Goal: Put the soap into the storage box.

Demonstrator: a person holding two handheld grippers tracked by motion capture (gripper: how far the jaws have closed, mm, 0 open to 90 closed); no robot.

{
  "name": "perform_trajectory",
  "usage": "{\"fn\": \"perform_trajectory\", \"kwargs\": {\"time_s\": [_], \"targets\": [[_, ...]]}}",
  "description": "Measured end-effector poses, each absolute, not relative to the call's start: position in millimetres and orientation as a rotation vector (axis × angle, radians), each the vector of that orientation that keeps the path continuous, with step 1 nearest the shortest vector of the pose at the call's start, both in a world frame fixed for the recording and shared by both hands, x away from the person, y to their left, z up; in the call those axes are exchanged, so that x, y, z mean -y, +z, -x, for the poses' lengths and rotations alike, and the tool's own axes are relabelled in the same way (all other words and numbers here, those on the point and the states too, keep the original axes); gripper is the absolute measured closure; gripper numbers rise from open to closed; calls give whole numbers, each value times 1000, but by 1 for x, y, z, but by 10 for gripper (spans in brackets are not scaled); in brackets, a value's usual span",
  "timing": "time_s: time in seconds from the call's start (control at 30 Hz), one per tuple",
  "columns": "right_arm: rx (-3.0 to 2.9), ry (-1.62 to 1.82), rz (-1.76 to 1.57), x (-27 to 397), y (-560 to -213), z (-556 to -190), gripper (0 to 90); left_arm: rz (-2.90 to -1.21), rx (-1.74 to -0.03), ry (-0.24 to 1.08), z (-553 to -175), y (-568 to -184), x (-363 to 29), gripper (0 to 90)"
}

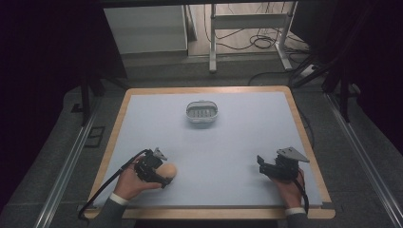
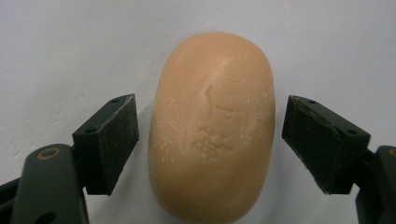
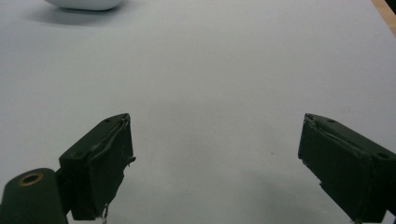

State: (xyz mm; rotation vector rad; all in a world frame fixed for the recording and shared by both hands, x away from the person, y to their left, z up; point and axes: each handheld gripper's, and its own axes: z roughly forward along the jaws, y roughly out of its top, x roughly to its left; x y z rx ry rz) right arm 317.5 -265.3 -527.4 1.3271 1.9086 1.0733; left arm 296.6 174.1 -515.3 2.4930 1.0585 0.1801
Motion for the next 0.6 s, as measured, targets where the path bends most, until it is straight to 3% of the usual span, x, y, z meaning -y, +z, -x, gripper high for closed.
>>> {"fn": "perform_trajectory", "kwargs": {"time_s": [0.33,0.6], "targets": [[-1912,1070,-1329,265,-527,-318,103,-2504,-1059,196,-294,-519,-172,303],[-1910,1070,-1334,265,-528,-318,103,-2510,-1053,195,-295,-518,-174,313]]}}
